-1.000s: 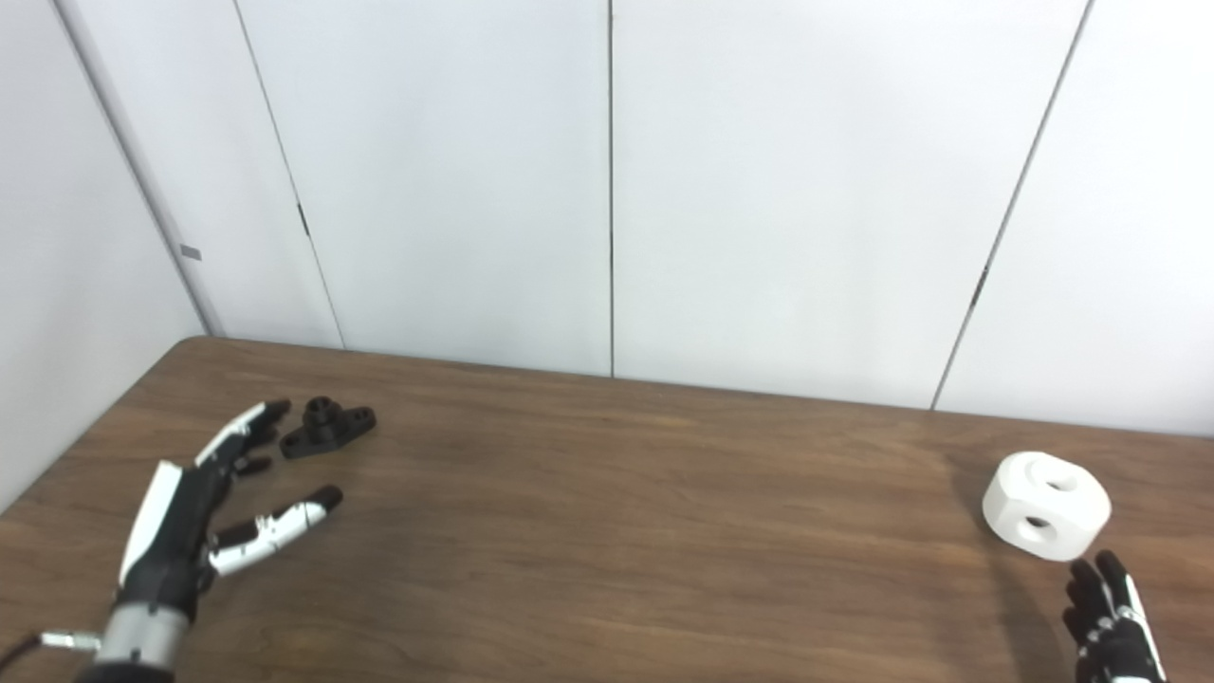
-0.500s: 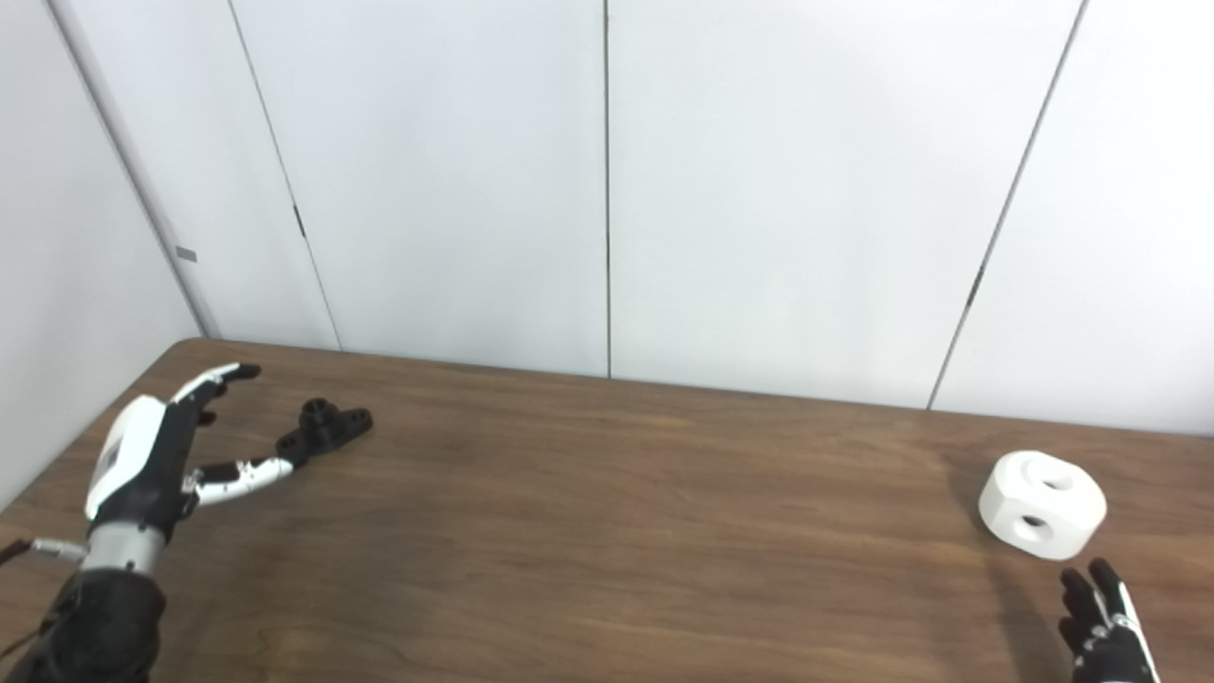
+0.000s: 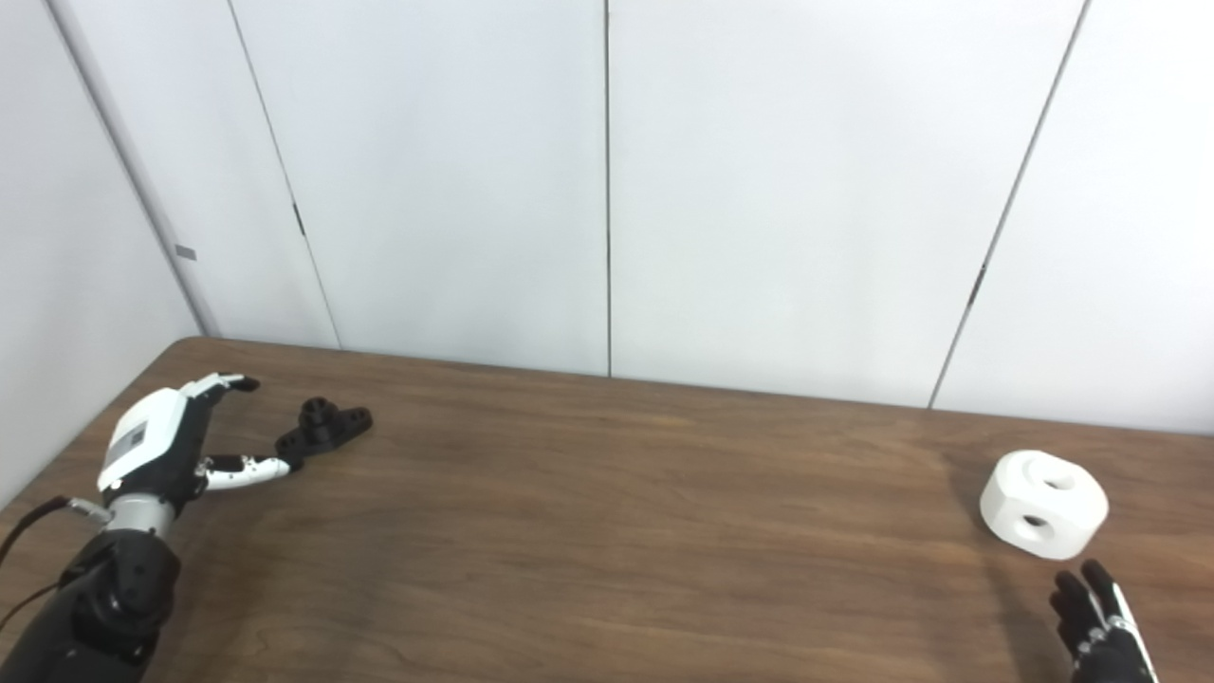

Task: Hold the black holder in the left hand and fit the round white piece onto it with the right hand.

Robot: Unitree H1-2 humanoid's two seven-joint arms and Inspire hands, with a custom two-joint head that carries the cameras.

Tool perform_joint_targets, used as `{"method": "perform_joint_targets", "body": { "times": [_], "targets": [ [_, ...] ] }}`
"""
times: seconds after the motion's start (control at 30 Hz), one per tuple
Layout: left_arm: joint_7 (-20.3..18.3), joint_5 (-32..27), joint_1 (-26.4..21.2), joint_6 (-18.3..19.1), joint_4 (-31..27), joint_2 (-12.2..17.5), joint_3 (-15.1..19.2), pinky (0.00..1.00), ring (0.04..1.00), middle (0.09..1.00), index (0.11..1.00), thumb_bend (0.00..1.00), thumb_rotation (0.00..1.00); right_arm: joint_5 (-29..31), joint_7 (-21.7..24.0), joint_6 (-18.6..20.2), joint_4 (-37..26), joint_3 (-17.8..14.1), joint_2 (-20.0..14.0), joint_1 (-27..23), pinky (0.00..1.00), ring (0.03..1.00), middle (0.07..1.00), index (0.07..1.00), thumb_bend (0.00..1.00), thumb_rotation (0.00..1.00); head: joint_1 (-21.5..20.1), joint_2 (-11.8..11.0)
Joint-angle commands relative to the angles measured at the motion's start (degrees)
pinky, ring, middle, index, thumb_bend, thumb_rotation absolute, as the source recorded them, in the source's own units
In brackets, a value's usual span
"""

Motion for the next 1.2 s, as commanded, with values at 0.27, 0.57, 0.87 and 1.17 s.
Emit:
{"method": "perform_joint_targets", "body": {
  "times": [0.27,0.57,0.87,1.17],
  "targets": [
    [1.0,0.7,-7.0,-0.2,5.5,2.0,-3.2,1.00,0.980,0.925,0.765,0.99,0.38,1.4,0.1,0.5,0.9,0.4,1.6,2.6,1.00,0.959,0.948,0.970,0.65,0.84,-0.2,0.3],
    [0.9,0.4,-10.0,1.9,8.4,1.1,-5.0,1.00,0.971,0.920,0.760,0.96,0.36,0.8,-0.2,0.4,0.5,0.5,1.7,2.9,1.00,0.953,0.940,0.977,0.64,0.84,-0.6,0.6],
    [0.4,-0.6,-10.9,2.9,9.8,1.0,-5.8,1.00,0.969,0.918,0.748,0.94,0.35,1.1,-0.3,0.3,0.3,0.3,1.9,3.0,1.00,0.945,0.931,0.963,0.64,0.81,-0.7,0.7],
    [0.6,0.7,-10.3,5.0,8.3,1.6,-7.0,1.00,0.952,0.885,0.698,0.91,0.32,0.9,-0.3,0.4,0.0,0.3,1.7,3.1,1.00,0.939,0.926,0.961,0.64,0.80,-0.6,1.0]
  ]
}}
